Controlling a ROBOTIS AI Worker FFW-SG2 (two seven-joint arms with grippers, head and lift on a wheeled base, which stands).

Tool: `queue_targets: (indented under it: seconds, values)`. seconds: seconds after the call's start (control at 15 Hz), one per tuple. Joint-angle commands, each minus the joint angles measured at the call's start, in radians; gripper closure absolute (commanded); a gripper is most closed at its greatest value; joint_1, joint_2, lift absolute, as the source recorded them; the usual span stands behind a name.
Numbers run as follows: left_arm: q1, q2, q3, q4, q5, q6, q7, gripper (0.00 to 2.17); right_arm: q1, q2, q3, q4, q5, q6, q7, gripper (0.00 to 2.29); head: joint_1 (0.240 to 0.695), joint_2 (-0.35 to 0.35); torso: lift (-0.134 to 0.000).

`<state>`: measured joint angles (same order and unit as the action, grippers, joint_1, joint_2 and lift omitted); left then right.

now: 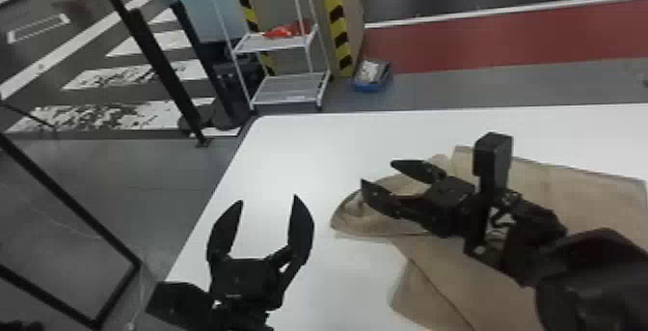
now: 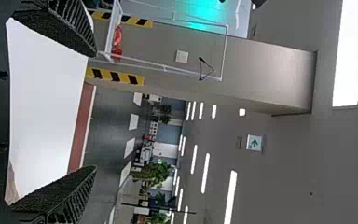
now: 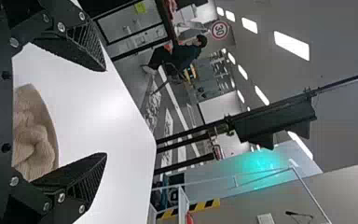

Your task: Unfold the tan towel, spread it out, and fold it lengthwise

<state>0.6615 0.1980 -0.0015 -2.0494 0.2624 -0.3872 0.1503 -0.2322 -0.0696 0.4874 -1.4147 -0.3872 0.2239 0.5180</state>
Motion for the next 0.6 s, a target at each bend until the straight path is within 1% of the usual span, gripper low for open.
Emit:
queue_targets:
  seconds: [0.0,0.07,0.13,0.2,0.27,0.33,0.4,0.47,0.53]
  values:
    - [0.001,0.0,0.0,0.0,0.0,0.0,0.0,0.0,0.024,-0.099,-0.076,-0.11,0.05,0.082,-0.004,0.08,0.695,0.35,-0.123]
    - [0.001,0.001,-0.002,0.0,0.0,0.0,0.0,0.0,0.036,-0.136,-0.105,-0.142,0.076,0.091,-0.01,0.08,0.695,0.35,-0.123]
    - [0.001,0.005,-0.002,0.0,0.0,0.0,0.0,0.0,0.053,-0.184,-0.138,-0.176,0.093,0.091,-0.027,0.08,0.695,0.35,-0.123]
    - [0.001,0.006,-0.003,0.0,0.0,0.0,0.0,0.0,0.065,-0.227,-0.165,-0.199,0.116,0.095,-0.03,0.09,0.695,0.35,-0.123]
    - [0.0,0.006,-0.003,-0.002,0.0,0.0,0.0,0.0,0.071,-0.257,-0.179,-0.213,0.151,0.095,-0.033,0.1,0.695,0.342,-0.123]
    - [0.0,0.008,-0.003,-0.002,0.0,0.0,0.0,0.0,0.073,-0.291,-0.187,-0.224,0.169,0.098,-0.038,0.1,0.695,0.284,-0.123]
    - [-0.002,0.008,-0.005,-0.002,0.0,0.0,0.0,0.0,0.073,-0.328,-0.202,-0.227,0.175,0.095,-0.044,0.1,0.695,0.261,-0.123]
    - [0.0,0.011,-0.005,-0.005,0.0,0.0,0.0,0.0,0.068,-0.363,-0.207,-0.239,0.209,0.091,-0.046,0.1,0.695,0.236,-0.123]
    - [0.003,0.014,-0.003,-0.008,0.0,0.003,0.002,0.0,0.065,-0.406,-0.207,-0.26,0.264,0.095,-0.058,0.09,0.695,0.217,-0.123]
